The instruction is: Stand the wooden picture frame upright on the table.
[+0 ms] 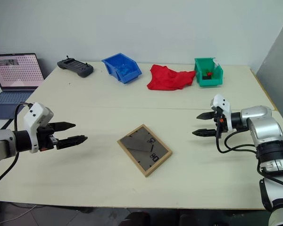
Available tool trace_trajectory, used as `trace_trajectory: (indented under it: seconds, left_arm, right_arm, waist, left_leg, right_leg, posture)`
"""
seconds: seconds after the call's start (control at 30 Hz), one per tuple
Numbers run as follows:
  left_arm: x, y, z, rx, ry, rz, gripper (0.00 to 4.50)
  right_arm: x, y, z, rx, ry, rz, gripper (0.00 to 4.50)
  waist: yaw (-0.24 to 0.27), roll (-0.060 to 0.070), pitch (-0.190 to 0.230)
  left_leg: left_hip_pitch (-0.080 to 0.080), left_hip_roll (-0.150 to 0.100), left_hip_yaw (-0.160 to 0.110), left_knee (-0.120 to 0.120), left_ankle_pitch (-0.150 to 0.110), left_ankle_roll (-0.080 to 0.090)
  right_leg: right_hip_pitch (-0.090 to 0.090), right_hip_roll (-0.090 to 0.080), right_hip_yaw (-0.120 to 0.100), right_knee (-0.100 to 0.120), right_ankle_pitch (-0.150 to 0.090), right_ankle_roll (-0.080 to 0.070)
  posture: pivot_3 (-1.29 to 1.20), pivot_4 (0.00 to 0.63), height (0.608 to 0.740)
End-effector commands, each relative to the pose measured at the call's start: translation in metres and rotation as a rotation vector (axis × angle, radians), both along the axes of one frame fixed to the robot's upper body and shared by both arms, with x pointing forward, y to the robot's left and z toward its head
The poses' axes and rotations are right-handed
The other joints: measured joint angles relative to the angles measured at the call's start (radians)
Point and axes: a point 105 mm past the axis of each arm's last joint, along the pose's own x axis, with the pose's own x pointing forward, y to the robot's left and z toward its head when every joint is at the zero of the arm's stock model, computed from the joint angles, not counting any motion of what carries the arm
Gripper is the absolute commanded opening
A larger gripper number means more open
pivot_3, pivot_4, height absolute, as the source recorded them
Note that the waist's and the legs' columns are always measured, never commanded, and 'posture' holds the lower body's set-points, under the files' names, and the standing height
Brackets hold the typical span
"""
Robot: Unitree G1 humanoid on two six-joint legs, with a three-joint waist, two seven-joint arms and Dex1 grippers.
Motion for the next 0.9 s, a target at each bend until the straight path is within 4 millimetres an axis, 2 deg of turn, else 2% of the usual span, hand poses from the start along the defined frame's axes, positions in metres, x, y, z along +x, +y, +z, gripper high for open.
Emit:
trace_trajectory:
  seconds: [0.03, 0.23, 0.37, 0.4, 0.43, 0.5, 0.6, 0.67, 0.8, 0.9]
  left_arm:
    - [0.002, -0.005, 0.009, 0.040, -0.047, -0.043, 4.50]
    - [0.003, -0.008, 0.009, 0.028, -0.033, -0.063, 4.50]
    - [-0.005, -0.011, -0.002, 0.036, 0.015, -0.106, 4.50]
    - [-0.007, -0.014, -0.008, 0.033, 0.028, -0.115, 4.16]
    - [-0.009, -0.016, -0.014, 0.032, 0.040, -0.118, 4.06]
    - [-0.010, -0.021, -0.024, 0.040, 0.051, -0.125, 3.55]
    - [-0.001, -0.034, -0.044, 0.065, 0.019, -0.099, 2.94]
    - [0.007, -0.044, -0.048, 0.048, -0.016, -0.080, 2.38]
    - [0.015, -0.068, -0.063, 0.026, -0.030, -0.102, 1.76]
    - [0.018, -0.076, -0.075, 0.029, -0.018, -0.112, 1.15]
  right_arm:
    - [0.001, 0.003, 0.017, 0.005, -0.058, 0.022, 4.49]
    - [0.003, 0.006, 0.016, 0.001, -0.062, 0.030, 4.49]
    - [0.002, 0.013, 0.013, 0.005, -0.062, 0.055, 4.49]
    - [0.004, 0.015, 0.008, -0.001, -0.063, 0.055, 4.12]
    - [0.005, 0.017, 0.002, -0.011, -0.070, 0.053, 4.02]
    - [0.008, 0.022, -0.007, -0.031, -0.090, 0.062, 3.48]
    - [0.014, 0.041, -0.021, -0.003, -0.106, 0.058, 2.78]
    - [0.013, 0.049, -0.030, -0.010, -0.111, 0.075, 2.17]
    - [0.012, 0.066, -0.043, -0.025, -0.133, 0.098, 1.48]
    - [0.006, 0.079, -0.049, -0.023, -0.132, 0.144, 0.85]
  waist:
    - [0.000, 0.000, 0.000]
    - [0.000, 0.000, 0.000]
    - [-0.002, 0.000, 0.000]
    - [-0.002, 0.000, 0.000]
    - [-0.002, 0.000, 0.000]
    - [-0.002, 0.000, 0.000]
    - [0.001, 0.000, 0.000]
    - [0.001, 0.000, 0.000]
    - [0.004, 0.000, 0.000]
    - [0.002, 0.000, 0.000]
  left_leg:
    - [0.000, 0.000, 0.000, 0.000, 0.000, 0.000]
    - [0.000, 0.000, 0.000, 0.000, 0.000, 0.000]
    - [0.000, 0.000, 0.000, 0.000, 0.000, 0.000]
    - [0.000, 0.000, 0.000, 0.000, 0.000, 0.000]
    - [0.000, 0.000, 0.001, 0.000, 0.000, 0.000]
    - [0.001, 0.000, 0.001, 0.000, 0.000, 0.000]
    - [0.002, 0.000, 0.001, 0.000, 0.000, 0.000]
    - [0.001, 0.000, 0.001, 0.001, 0.000, 0.000]
    - [0.000, 0.000, 0.001, 0.003, 0.000, 0.000]
    - [0.000, 0.000, 0.001, 0.005, 0.000, 0.000]
  right_leg:
    - [0.000, 0.000, 0.000, 0.000, 0.000, 0.000]
    - [0.000, 0.000, 0.000, 0.000, 0.001, 0.000]
    - [0.000, 0.000, 0.000, 0.000, 0.001, 0.000]
    - [0.000, 0.000, 0.000, 0.000, 0.001, 0.000]
    - [0.000, 0.000, 0.001, 0.000, 0.001, 0.000]
    - [0.000, 0.000, 0.001, 0.000, 0.001, 0.000]
    - [0.001, 0.000, 0.002, 0.000, 0.002, 0.001]
    - [0.000, 0.000, 0.001, 0.001, 0.003, 0.000]
    - [0.000, 0.001, 0.001, 0.002, 0.003, 0.001]
    - [0.001, 0.001, 0.002, 0.002, 0.004, 0.002]
  posture:
    - [0.00, 0.150, 0.740]
    - [0.00, 0.150, 0.740]
    - [0.00, 0.150, 0.740]
    - [0.00, 0.150, 0.740]
    - [0.00, 0.150, 0.740]
    - [0.00, 0.150, 0.740]
    - [0.00, 0.150, 0.740]
    - [0.00, 0.150, 0.740]
    - [0.00, 0.150, 0.740]
    - [0.00, 0.150, 0.740]
